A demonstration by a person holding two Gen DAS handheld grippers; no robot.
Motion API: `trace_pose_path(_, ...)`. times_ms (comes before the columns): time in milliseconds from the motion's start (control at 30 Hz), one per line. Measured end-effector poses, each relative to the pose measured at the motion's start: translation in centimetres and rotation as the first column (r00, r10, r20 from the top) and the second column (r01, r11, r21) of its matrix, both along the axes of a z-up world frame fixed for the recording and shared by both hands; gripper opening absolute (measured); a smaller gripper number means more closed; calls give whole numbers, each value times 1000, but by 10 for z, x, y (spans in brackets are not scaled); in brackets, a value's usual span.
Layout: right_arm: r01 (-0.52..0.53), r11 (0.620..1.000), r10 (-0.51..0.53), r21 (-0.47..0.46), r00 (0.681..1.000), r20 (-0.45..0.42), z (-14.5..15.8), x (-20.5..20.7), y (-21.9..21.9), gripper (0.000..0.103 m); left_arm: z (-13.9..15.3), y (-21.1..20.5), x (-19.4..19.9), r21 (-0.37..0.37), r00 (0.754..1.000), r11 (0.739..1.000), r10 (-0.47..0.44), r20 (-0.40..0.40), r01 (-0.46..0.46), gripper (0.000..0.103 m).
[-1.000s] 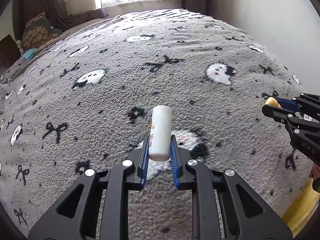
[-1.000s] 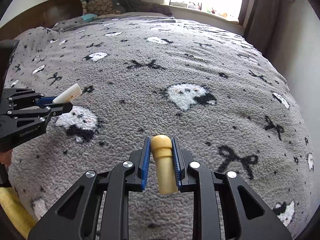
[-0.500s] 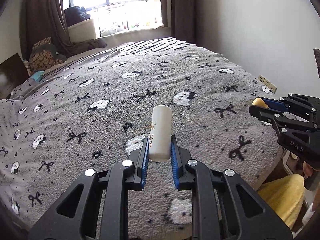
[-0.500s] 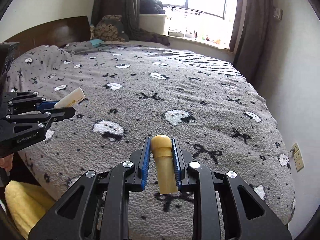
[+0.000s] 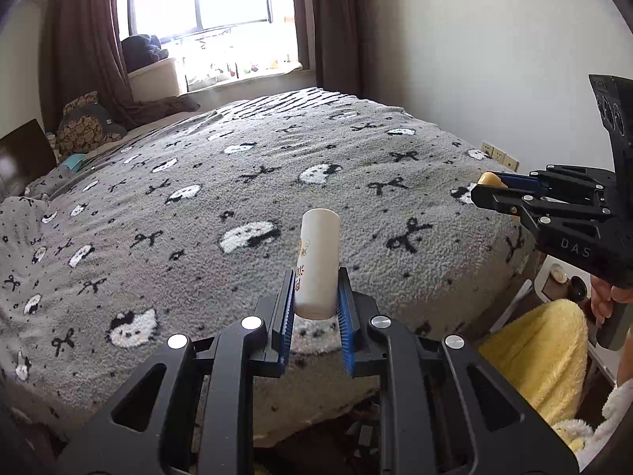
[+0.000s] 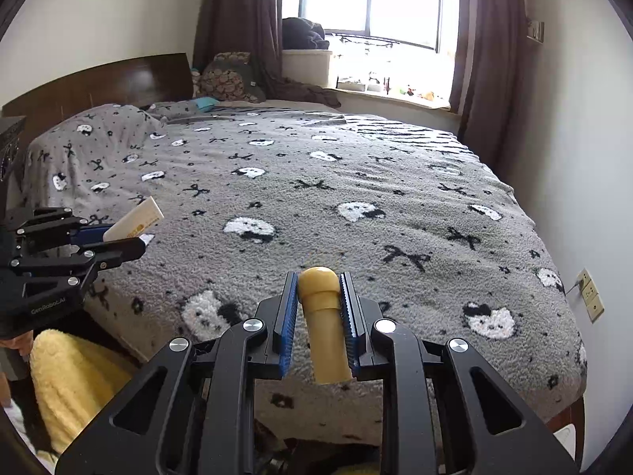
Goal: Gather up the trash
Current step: 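Carry the white tube and yellow cylinder down to the bin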
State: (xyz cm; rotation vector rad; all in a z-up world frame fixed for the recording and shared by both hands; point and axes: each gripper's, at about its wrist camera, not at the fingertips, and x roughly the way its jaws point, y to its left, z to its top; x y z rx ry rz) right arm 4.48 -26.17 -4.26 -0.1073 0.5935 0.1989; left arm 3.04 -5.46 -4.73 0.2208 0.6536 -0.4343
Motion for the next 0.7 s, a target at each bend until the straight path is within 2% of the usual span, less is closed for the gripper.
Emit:
trace_pose_path(167, -9, 1000, 11, 25, 999, -51, -26, -23, 1, 22, -34, 5, -27, -8, 999, 1000, 24, -41, -25, 19)
trace_pose_path(367, -7, 999, 16, 52, 985, -174, -70, -36, 11, 22, -89, 9, -39, -33, 985, 998, 44, -166, -50, 19)
trace_pose_path(500, -7, 997, 30, 79, 954, -299, -113, -39, 18, 22, -127, 9, -45, -19, 964, 999, 39, -264, -46, 19)
trace_pose_path(700, 2, 997, 27, 72, 917, -398, -159, -45, 25, 22, -176, 13, -50, 10, 922, 999, 48, -384, -48, 19)
